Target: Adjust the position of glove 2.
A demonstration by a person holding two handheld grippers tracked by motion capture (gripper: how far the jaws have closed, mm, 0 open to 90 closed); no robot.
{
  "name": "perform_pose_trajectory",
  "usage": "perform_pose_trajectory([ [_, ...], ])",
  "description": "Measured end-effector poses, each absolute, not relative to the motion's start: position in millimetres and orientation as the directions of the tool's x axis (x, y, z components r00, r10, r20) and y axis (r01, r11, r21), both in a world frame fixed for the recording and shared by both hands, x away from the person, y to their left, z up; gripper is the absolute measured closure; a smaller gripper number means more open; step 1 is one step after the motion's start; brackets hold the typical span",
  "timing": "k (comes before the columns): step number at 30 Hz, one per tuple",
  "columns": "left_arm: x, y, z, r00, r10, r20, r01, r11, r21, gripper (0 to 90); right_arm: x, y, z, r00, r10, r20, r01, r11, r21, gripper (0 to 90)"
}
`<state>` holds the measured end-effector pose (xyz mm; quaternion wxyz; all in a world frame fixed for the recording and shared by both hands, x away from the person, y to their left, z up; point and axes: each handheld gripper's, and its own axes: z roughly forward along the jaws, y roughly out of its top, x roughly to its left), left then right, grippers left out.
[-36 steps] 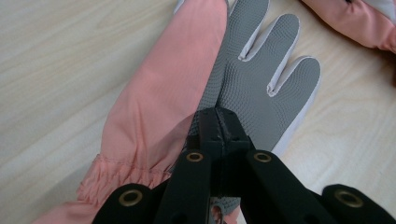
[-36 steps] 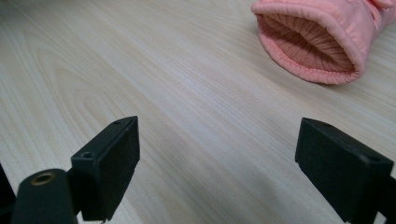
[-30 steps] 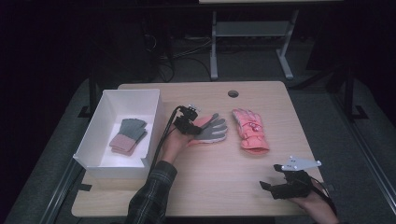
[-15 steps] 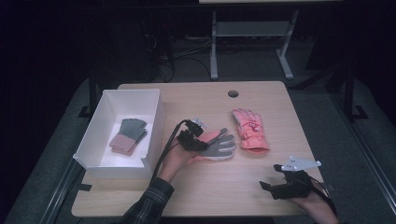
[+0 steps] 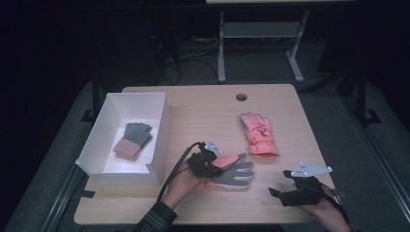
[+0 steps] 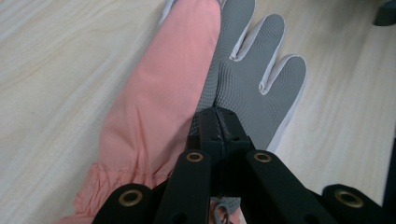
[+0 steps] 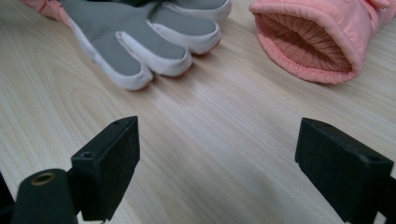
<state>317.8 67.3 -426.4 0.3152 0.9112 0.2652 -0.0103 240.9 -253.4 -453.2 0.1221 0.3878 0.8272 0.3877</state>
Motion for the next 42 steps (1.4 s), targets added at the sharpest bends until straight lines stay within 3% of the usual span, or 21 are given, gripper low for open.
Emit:
perform_pose_trajectory([
  [8, 335.4, 84.1, -407.0, 0.846, 0.511, -0.150, 0.483, -0.616, 0.623, 89.7, 240.1, -242.2, -453.2, -0.693, 0.711, 0.115, 0.545, 0.413, 0.730, 15.9],
  [11, 343.9, 87.9, -409.5, 0.830, 0.541, -0.136, 0.495, -0.602, 0.627, 89.7, 240.0, -232.5, -449.2, -0.717, 0.688, 0.112, 0.519, 0.419, 0.745, 38.5],
  [15, 354.0, 90.6, -417.6, 0.822, 0.554, -0.134, 0.507, -0.604, 0.615, 89.7, 240.1, -210.5, -446.0, -0.772, 0.623, 0.126, 0.486, 0.451, 0.749, 74.8],
  [18, 358.3, 91.5, -422.9, 0.814, 0.564, -0.136, 0.517, -0.598, 0.613, 89.7, 240.0, -191.9, -446.7, -0.815, 0.564, 0.133, 0.453, 0.478, 0.753, 90.0],
  [26, 361.7, 91.2, -432.6, 0.809, 0.570, -0.147, 0.534, -0.606, 0.590, 89.7, 245.4, -144.3, -457.0, -0.880, 0.461, 0.116, 0.401, 0.587, 0.703, 90.0],
  [42, 343.1, 93.5, -433.8, 0.833, 0.514, -0.207, 0.533, -0.641, 0.553, 89.7, 262.6, -153.2, -458.5, -0.846, 0.526, 0.088, 0.435, 0.585, 0.684, 90.0],
])
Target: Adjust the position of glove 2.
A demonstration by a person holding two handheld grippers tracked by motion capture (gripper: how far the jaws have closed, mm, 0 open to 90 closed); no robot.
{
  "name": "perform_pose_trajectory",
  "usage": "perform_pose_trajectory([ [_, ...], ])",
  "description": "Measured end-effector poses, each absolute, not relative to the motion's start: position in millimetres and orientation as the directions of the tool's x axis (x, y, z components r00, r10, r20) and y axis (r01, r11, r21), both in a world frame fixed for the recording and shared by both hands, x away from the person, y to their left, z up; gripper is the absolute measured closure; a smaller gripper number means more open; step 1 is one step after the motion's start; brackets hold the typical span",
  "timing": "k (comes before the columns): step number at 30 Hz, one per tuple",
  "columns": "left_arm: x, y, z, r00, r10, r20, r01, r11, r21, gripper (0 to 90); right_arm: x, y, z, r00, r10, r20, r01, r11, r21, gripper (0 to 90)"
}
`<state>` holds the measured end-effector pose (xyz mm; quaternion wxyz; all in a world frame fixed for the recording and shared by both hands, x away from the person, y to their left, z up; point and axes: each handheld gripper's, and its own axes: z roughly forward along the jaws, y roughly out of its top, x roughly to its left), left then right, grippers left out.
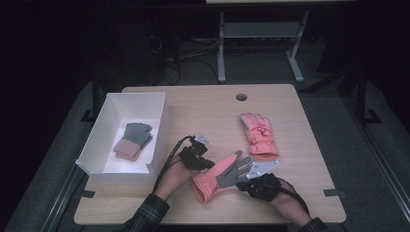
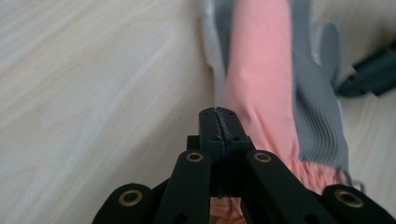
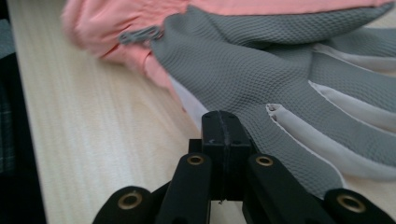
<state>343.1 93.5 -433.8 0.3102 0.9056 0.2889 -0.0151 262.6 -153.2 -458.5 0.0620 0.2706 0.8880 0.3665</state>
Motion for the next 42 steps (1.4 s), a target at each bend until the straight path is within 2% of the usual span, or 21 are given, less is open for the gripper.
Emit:
perform_pose_trajectory([
  [16, 310.2, 88.1, -438.1, 0.854, 0.456, -0.250, 0.513, -0.660, 0.549, 89.7, 297.1, -153.2, -455.3, -0.787, 0.615, 0.047, 0.474, 0.553, 0.685, 90.0],
  [28, 294.6, 61.6, -444.4, 0.896, 0.367, -0.250, 0.443, -0.701, 0.558, 89.6, 322.5, -146.9, -454.2, -0.772, 0.634, 0.041, 0.487, 0.548, 0.680, 90.0],
  [34, 294.6, 61.8, -444.5, 0.896, 0.363, -0.256, 0.443, -0.698, 0.562, 89.4, 324.1, -145.8, -453.6, -0.772, 0.635, 0.038, 0.487, 0.551, 0.678, 90.0],
  [38, 294.2, 66.0, -440.3, 0.896, 0.364, -0.254, 0.442, -0.686, 0.577, 83.7, 324.0, -149.5, -451.4, -0.765, 0.643, 0.043, 0.490, 0.538, 0.686, 89.1],
  [42, 292.2, 74.0, -436.3, 0.898, 0.369, -0.240, 0.436, -0.678, 0.591, 73.9, 322.6, -153.9, -446.1, -0.758, 0.648, 0.069, 0.500, 0.510, 0.700, 78.6],
])
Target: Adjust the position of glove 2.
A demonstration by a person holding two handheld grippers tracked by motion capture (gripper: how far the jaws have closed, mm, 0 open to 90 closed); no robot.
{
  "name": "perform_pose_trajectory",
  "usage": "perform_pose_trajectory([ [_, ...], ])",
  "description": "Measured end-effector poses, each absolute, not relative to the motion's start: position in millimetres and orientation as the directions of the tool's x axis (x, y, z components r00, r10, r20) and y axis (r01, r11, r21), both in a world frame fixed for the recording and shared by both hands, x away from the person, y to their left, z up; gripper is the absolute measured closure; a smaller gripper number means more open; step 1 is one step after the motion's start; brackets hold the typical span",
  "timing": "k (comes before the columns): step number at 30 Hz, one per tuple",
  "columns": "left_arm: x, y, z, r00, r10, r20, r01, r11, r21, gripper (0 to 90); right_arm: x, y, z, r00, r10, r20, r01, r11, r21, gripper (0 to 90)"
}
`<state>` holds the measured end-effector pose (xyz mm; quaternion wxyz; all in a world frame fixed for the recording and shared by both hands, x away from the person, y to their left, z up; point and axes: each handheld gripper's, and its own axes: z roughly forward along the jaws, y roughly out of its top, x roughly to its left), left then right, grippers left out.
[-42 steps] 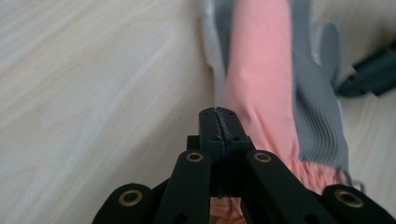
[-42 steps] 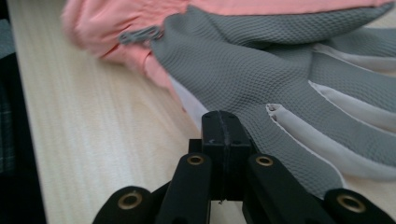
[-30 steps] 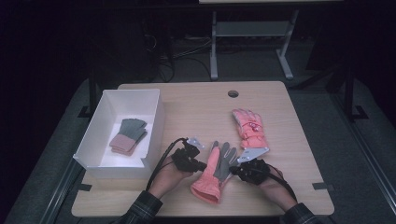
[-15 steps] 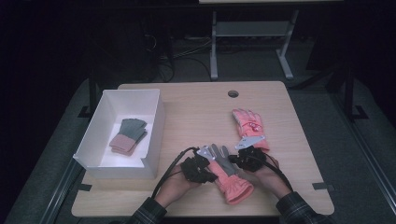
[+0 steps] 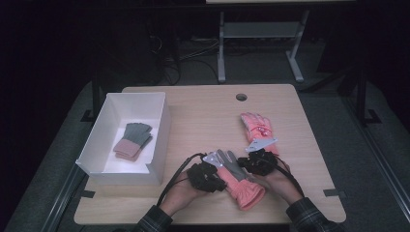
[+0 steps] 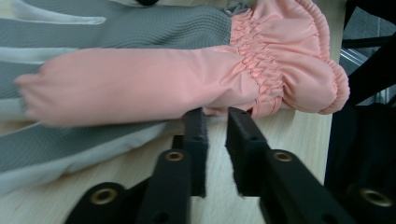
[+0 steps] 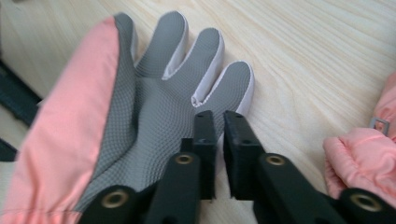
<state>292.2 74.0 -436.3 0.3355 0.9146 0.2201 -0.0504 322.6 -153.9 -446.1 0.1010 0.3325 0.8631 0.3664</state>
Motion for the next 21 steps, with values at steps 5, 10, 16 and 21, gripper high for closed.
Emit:
perform_pose_trajectory([
  [5, 286.8, 90.2, -438.1, 0.891, 0.407, -0.203, 0.443, -0.680, 0.584, 53.9, 322.1, -160.9, -435.2, -0.753, 0.650, 0.106, 0.514, 0.479, 0.711, 77.3],
  [10, 281.5, 106.9, -441.3, 0.874, 0.449, -0.188, 0.464, -0.653, 0.598, 38.3, 329.3, -170.4, -418.9, -0.748, 0.653, 0.119, 0.509, 0.450, 0.734, 90.0],
  [16, 274.1, 120.5, -446.9, 0.867, 0.473, -0.156, 0.461, -0.643, 0.612, 24.4, 358.2, -181.4, -410.2, -0.697, 0.710, 0.096, 0.528, 0.418, 0.739, 90.0],
  [21, 268.2, 128.7, -449.0, 0.860, 0.491, -0.140, 0.463, -0.635, 0.618, 20.7, 396.1, -190.3, -407.8, -0.625, 0.776, 0.088, 0.571, 0.377, 0.729, 90.0],
])
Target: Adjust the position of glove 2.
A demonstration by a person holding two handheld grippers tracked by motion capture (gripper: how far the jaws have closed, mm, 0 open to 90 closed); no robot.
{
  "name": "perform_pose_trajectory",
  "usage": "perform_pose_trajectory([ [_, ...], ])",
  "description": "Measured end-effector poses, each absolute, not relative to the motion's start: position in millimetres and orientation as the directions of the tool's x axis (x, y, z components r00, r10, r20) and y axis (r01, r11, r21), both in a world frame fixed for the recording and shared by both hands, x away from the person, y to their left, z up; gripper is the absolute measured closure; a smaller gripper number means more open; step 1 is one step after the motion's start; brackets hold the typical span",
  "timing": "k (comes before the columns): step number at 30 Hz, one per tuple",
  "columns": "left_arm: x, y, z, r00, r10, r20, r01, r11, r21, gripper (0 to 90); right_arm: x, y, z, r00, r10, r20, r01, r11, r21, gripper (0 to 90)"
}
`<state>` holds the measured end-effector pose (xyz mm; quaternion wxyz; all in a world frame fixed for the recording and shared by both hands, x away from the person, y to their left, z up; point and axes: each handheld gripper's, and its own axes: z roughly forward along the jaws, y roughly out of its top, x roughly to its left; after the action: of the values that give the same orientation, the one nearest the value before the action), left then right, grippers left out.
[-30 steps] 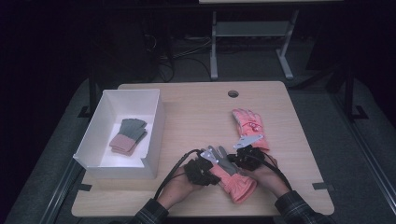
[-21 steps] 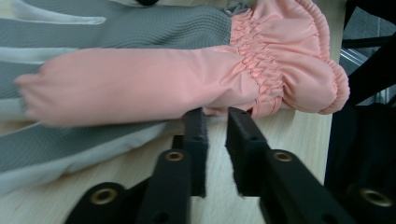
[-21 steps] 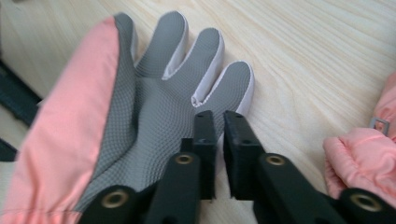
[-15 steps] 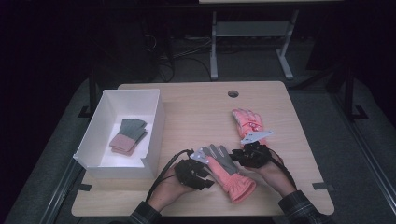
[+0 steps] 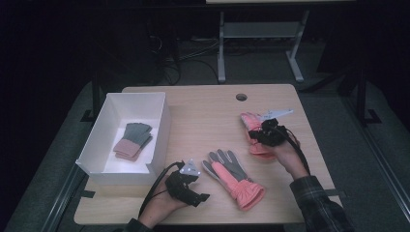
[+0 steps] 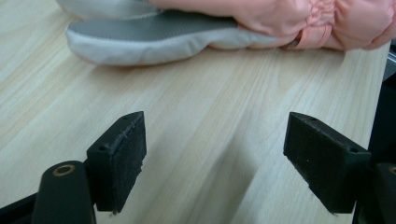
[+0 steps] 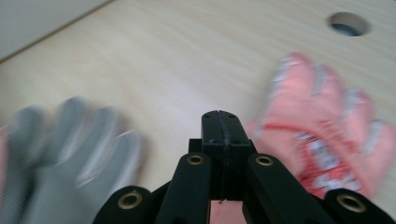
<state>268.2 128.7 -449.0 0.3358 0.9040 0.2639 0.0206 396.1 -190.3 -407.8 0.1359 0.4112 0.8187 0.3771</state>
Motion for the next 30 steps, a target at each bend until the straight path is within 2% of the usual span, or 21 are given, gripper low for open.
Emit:
perform_pose_trajectory([
  [11, 271.0, 130.7, -449.3, 0.870, 0.477, -0.122, 0.439, -0.640, 0.630, 19.7, 471.2, -203.5, -423.4, -0.507, 0.859, 0.071, 0.634, 0.315, 0.706, 90.0],
  [14, 270.9, 128.8, -450.7, 0.866, 0.484, -0.124, 0.444, -0.633, 0.634, 19.7, 480.5, -206.7, -429.3, -0.510, 0.851, 0.127, 0.637, 0.274, 0.720, 90.0],
  [18, 271.8, 129.6, -449.9, 0.867, 0.485, -0.120, 0.441, -0.631, 0.638, 19.7, 485.3, -205.1, -438.5, -0.501, 0.855, 0.130, 0.657, 0.278, 0.701, 90.0],
  [22, 272.5, 130.4, -450.4, 0.863, 0.490, -0.122, 0.446, -0.627, 0.639, 19.8, 485.0, -203.8, -439.3, -0.519, 0.842, 0.150, 0.656, 0.279, 0.701, 90.0],
  [30, 272.7, 129.6, -451.5, 0.869, 0.480, -0.119, 0.441, -0.643, 0.626, 19.8, 474.4, -180.2, -438.1, -0.627, 0.760, 0.172, 0.628, 0.362, 0.689, 90.0],
])
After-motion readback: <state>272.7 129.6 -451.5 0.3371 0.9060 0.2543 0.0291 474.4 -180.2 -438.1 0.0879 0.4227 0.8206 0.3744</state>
